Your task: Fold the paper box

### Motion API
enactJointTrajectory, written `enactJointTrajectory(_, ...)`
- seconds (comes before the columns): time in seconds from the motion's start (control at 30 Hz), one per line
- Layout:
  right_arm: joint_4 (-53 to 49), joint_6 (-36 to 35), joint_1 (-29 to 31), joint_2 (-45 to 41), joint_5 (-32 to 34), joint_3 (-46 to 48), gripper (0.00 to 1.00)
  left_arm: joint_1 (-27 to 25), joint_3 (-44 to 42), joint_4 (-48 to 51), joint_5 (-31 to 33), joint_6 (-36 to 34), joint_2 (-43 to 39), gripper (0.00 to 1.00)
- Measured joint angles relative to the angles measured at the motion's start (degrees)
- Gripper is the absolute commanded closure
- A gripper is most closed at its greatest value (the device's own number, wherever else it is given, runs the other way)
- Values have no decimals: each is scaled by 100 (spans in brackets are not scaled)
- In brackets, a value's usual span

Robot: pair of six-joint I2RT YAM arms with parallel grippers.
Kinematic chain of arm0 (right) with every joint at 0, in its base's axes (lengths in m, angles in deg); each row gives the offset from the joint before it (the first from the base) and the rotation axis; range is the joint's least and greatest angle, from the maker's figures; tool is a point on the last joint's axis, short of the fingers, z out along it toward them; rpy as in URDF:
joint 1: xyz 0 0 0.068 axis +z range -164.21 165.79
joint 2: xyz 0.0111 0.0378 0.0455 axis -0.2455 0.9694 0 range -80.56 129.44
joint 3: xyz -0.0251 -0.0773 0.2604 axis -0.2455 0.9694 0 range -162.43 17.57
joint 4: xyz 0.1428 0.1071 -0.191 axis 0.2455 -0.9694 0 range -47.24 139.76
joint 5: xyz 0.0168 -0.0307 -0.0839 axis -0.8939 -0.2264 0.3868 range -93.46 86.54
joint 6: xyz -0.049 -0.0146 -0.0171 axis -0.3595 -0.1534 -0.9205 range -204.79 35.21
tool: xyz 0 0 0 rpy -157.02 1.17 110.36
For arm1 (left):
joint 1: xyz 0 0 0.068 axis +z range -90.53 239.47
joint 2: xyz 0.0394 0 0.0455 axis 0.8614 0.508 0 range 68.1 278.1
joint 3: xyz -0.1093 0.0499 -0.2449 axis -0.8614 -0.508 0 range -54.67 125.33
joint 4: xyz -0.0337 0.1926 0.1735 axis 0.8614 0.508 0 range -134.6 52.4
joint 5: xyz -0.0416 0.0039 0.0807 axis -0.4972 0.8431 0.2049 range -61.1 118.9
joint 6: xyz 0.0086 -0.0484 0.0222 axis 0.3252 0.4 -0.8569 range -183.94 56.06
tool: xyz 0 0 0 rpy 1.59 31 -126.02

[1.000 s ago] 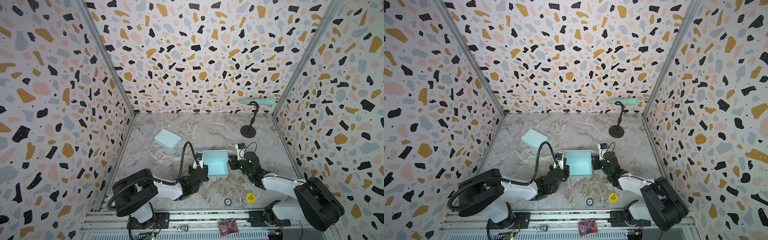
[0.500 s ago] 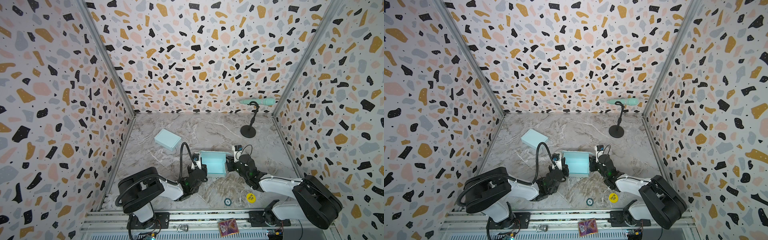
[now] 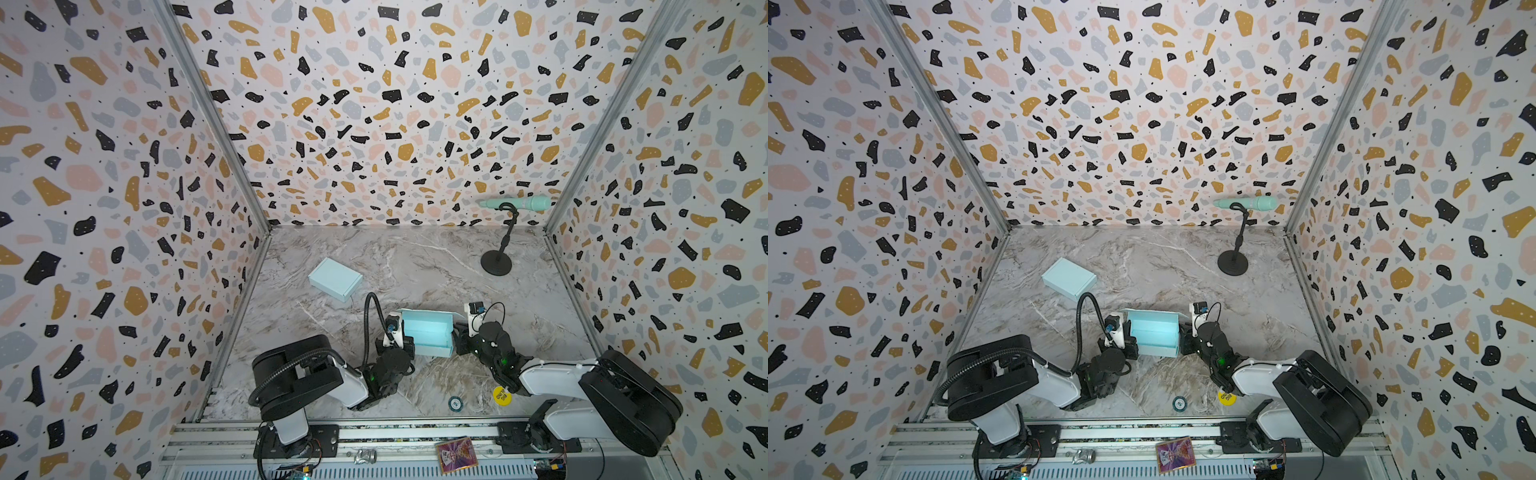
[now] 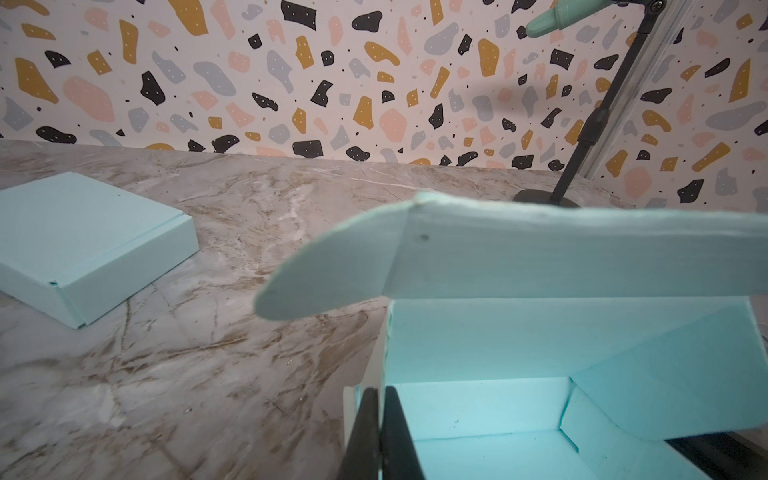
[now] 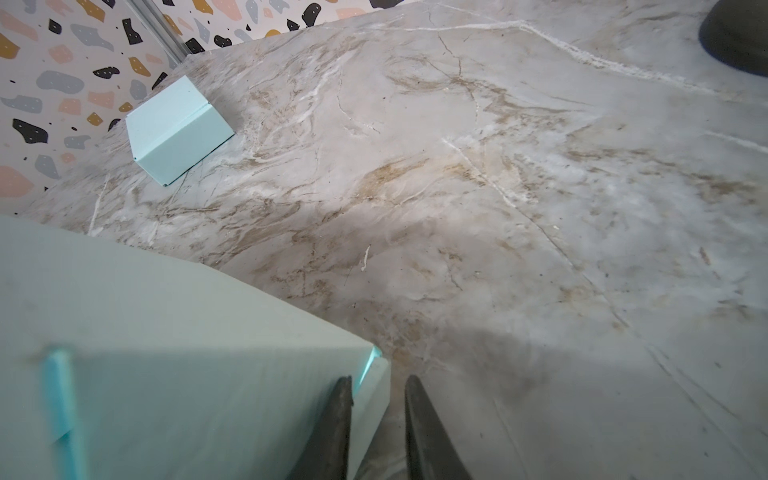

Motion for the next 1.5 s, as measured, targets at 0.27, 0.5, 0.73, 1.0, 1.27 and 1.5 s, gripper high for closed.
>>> enactJointTrajectory(0.27,-1150,522,-671,-2094,393,407,69,-245,20,-118,323,-243,146,100)
enactJointTrajectory(0.5,-2518,9,-1375,-2968,540,-518,67,-450,144,7,629,-468,221,100)
enactJointTrajectory(0.73,-2815,-1104,-564,-1513,286,-2549,67,-621,326,243,901,-684,289,100)
enactJointTrajectory(1.0,-3303,-1781,271,-122,236,-3095,69,-796,505,463,1261,-951,404,97)
enactJointTrajectory(1.27,-3458,-1665,575,-236,516,-2273,70,-927,273,1012,693,-1012,66,48)
enactJointTrajectory(1.5,-3449,-1397,1019,-501,966,-1687,70,-1272,11,1816,-17,-741,-831,23)
